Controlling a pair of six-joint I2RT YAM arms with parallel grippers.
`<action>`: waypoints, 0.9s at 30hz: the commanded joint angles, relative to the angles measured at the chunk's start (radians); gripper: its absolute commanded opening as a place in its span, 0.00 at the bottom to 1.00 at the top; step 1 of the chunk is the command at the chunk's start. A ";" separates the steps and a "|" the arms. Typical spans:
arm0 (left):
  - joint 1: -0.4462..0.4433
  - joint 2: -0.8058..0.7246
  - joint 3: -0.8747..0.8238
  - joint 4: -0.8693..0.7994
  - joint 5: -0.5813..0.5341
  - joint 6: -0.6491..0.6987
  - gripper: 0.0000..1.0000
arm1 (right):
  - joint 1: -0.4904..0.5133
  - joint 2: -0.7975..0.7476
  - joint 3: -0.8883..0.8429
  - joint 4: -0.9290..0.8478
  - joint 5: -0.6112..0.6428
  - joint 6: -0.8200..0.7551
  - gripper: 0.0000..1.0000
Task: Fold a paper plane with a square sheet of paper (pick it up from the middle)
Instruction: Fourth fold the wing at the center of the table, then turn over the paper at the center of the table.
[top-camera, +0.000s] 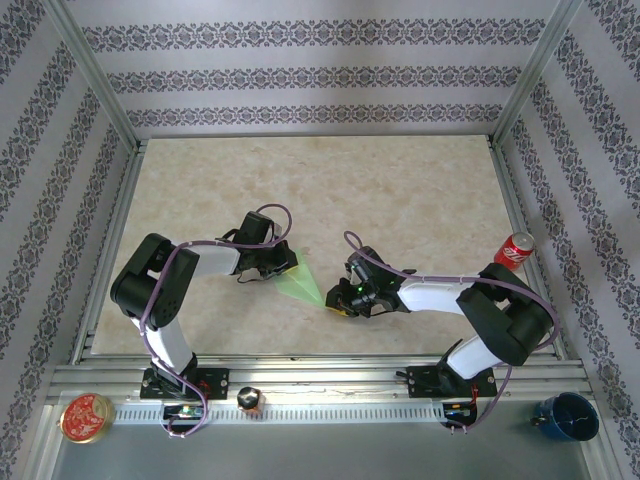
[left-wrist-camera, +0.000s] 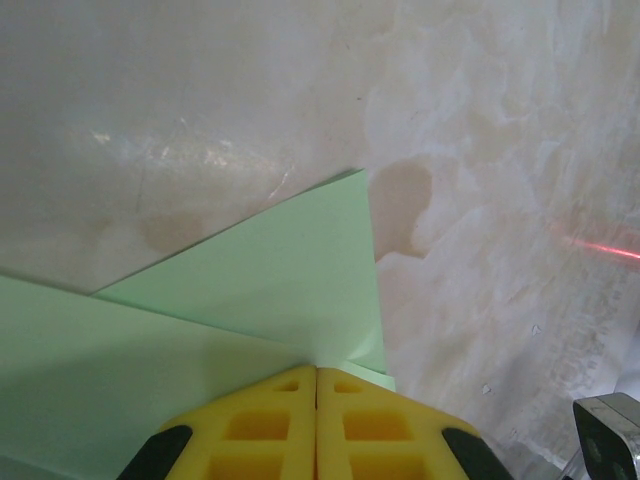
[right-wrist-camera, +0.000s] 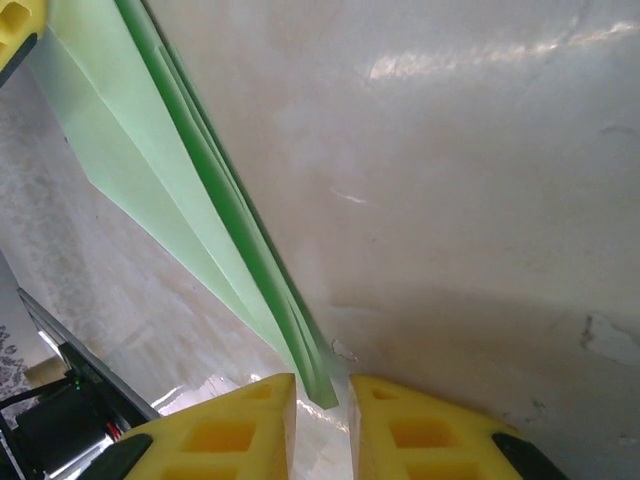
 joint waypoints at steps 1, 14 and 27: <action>0.009 0.017 -0.021 0.000 -0.006 0.012 0.07 | 0.017 0.017 0.001 0.006 0.003 0.011 0.24; 0.012 0.014 -0.030 0.016 0.000 0.000 0.07 | 0.022 0.056 0.030 0.115 -0.033 0.040 0.23; 0.014 0.008 -0.027 0.011 -0.003 0.003 0.06 | 0.011 0.066 0.035 0.182 -0.021 0.048 0.22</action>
